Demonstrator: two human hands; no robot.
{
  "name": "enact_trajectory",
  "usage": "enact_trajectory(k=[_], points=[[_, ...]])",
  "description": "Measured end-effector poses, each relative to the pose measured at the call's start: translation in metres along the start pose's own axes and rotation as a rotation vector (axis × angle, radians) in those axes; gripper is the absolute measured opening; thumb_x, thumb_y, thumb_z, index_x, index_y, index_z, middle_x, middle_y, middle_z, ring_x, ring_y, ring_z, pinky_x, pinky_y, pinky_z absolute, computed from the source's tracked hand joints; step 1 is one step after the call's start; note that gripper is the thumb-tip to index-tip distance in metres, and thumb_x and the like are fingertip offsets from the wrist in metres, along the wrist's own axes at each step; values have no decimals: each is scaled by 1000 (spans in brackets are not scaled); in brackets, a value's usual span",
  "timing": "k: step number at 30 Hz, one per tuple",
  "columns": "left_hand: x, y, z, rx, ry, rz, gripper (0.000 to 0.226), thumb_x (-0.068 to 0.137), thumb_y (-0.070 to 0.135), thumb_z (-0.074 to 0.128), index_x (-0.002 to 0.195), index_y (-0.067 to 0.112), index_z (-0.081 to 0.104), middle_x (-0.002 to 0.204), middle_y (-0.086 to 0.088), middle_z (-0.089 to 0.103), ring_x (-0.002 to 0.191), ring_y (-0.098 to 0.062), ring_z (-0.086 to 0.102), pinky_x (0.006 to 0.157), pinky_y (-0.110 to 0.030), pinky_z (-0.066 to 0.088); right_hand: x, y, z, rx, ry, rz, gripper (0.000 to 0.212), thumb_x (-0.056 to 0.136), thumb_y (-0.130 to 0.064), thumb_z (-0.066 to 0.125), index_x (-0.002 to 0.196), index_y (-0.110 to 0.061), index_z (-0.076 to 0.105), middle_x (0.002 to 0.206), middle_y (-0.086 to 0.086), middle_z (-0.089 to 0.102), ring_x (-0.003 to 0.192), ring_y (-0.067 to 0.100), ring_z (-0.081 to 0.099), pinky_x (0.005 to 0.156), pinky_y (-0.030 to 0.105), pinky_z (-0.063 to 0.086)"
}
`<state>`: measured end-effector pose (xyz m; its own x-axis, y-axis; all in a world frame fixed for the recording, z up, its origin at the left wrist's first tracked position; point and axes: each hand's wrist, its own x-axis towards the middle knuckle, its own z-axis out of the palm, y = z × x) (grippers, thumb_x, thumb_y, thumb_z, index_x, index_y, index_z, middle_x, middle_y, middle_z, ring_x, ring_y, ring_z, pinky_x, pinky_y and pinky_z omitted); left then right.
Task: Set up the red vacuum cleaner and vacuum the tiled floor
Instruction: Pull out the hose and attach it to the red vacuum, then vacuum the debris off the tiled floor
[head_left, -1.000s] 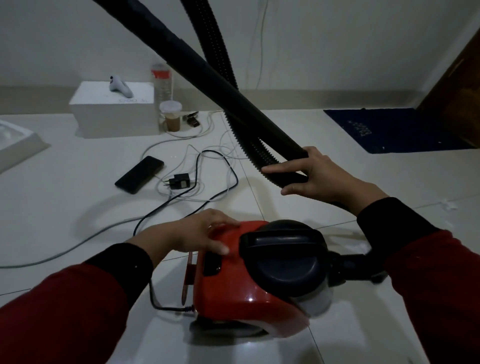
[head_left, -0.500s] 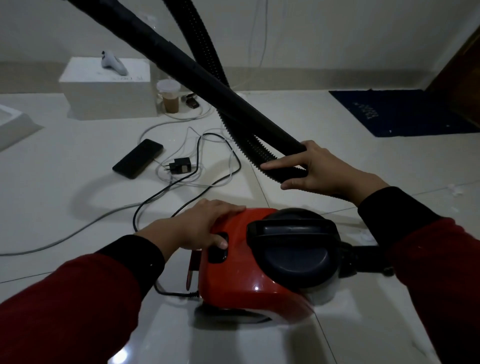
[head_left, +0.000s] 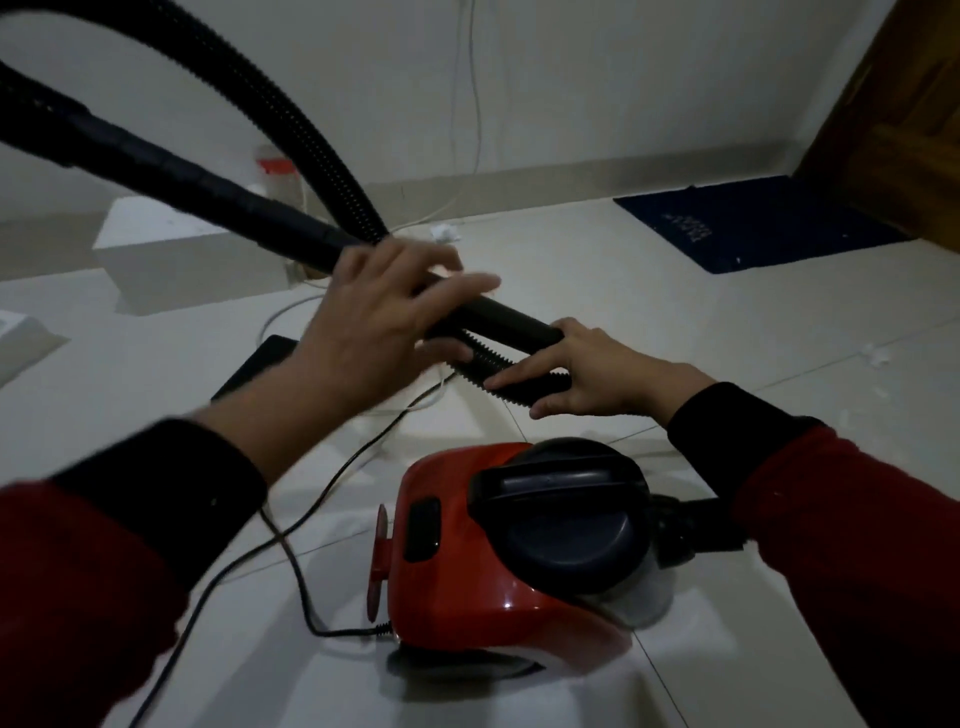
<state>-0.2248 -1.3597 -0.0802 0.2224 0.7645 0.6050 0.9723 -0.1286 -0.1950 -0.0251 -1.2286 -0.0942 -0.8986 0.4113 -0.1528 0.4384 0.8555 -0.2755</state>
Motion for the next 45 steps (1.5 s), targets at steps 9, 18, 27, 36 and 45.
enact_trajectory(k=[9, 18, 27, 36, 45], points=[[85, -22, -24, 296, -764, 98, 59, 88, 62, 38, 143, 43, 24, 111, -1, 63, 100, -23, 61, 74, -31, 45, -12, 14, -10, 165, 40, 35, 53, 85, -30, 71, 116, -67, 49, 121, 0, 50, 113, 18, 46, 103, 27, 36], [155, -20, -45, 74, -839, -42, 55, 87, 62, 42, 140, 50, 29, 119, -1, 65, 95, -24, 62, 68, -29, 41, -12, 32, -45, 824, 900, 841, 58, 91, -44, 58, 142, -23, 43, 124, 6, 35, 115, 23, 47, 99, 23, 35], [236, 32, -149, -326, -1222, -138, 62, 92, 51, 43, 148, 39, 18, 101, -7, 63, 88, -20, 60, 70, -25, 41, -27, -20, -169, 2058, 1213, 1314, 70, 100, -29, 48, 149, -47, 1, 111, 8, 59, 67, 16, 61, 68, 31, 57], [234, 23, -280, -1063, -1754, -664, 66, 94, 45, 41, 142, 54, -3, 85, -9, 56, 55, -17, 63, 59, -32, 55, -80, -108, -202, 2072, 922, 1558, 66, 100, -31, 44, 150, -44, 3, 91, 8, 59, 59, 16, 54, 55, 29, 51], [128, -45, -323, -1139, -1810, -717, 65, 96, 41, 44, 146, 50, 4, 87, -14, 53, 55, -17, 57, 54, -28, 52, -49, -233, -151, 2078, 865, 1626, 69, 100, -32, 45, 150, -44, 0, 82, 4, 55, 60, 16, 55, 54, 28, 51]])
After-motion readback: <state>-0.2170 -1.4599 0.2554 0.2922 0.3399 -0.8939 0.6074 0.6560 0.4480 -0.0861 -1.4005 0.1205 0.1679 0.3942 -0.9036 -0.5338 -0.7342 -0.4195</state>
